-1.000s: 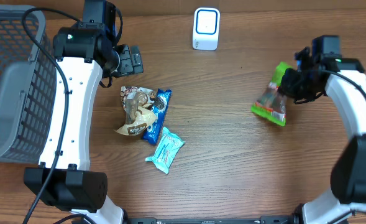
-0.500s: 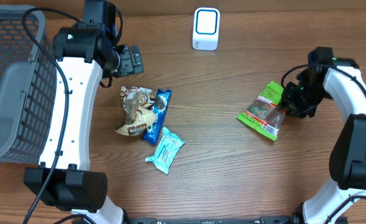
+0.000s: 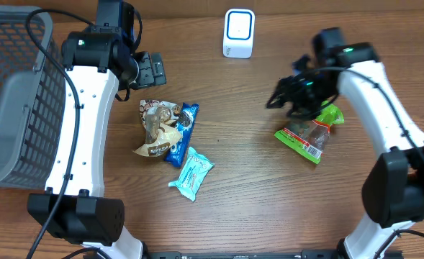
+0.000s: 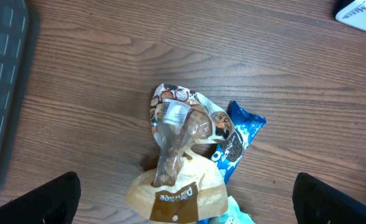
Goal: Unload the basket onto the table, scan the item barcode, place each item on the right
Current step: 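Reach the right gripper to the mint-green packet and grasp it, then lift the mint-green packet off the pile with the right gripper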
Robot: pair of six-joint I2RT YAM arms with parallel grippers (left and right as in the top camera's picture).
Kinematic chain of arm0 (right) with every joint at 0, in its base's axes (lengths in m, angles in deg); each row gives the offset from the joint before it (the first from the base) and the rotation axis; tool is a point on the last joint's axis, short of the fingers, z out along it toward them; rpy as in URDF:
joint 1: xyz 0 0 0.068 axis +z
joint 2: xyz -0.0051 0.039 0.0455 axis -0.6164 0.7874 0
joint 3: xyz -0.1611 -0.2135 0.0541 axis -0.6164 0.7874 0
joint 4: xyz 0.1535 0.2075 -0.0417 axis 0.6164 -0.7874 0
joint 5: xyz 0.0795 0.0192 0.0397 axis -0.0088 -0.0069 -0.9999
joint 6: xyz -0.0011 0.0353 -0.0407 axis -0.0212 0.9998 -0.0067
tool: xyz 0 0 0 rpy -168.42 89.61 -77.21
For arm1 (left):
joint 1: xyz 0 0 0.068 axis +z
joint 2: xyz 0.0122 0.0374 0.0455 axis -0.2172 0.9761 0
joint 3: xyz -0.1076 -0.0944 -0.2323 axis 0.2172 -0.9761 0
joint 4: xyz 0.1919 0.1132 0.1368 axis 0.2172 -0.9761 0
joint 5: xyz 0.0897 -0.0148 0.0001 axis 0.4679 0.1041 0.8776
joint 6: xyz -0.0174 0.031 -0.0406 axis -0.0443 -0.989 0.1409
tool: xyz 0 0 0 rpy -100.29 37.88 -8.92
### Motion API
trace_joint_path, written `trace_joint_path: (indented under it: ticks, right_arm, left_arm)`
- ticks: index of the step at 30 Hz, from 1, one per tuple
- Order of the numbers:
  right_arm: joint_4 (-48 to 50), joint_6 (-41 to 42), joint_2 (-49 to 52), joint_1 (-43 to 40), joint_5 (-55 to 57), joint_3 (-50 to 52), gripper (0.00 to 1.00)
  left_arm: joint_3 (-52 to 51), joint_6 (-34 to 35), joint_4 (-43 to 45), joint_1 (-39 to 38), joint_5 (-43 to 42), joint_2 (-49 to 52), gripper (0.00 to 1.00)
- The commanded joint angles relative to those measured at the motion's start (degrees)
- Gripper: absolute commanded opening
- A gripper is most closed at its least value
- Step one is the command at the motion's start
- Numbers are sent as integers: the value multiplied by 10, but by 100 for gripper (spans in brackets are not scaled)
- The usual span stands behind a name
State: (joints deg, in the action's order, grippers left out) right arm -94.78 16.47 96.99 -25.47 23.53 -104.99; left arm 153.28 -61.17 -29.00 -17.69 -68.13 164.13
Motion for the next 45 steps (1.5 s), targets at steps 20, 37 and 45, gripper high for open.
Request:
trace_joint_path:
  ticks: [20,37,45]
  right_arm:
    - [349,384,10,389,250,162,84]
    - [354,368,57,375,173,161,27]
    - [342,219,56,321,64,139,4]
  left_arm:
    - [9,2,1,-1,3,-5,100]
    - [9,2,1,-1,3,-5,100]
    - [9,2,1,-1,3,-5,100]
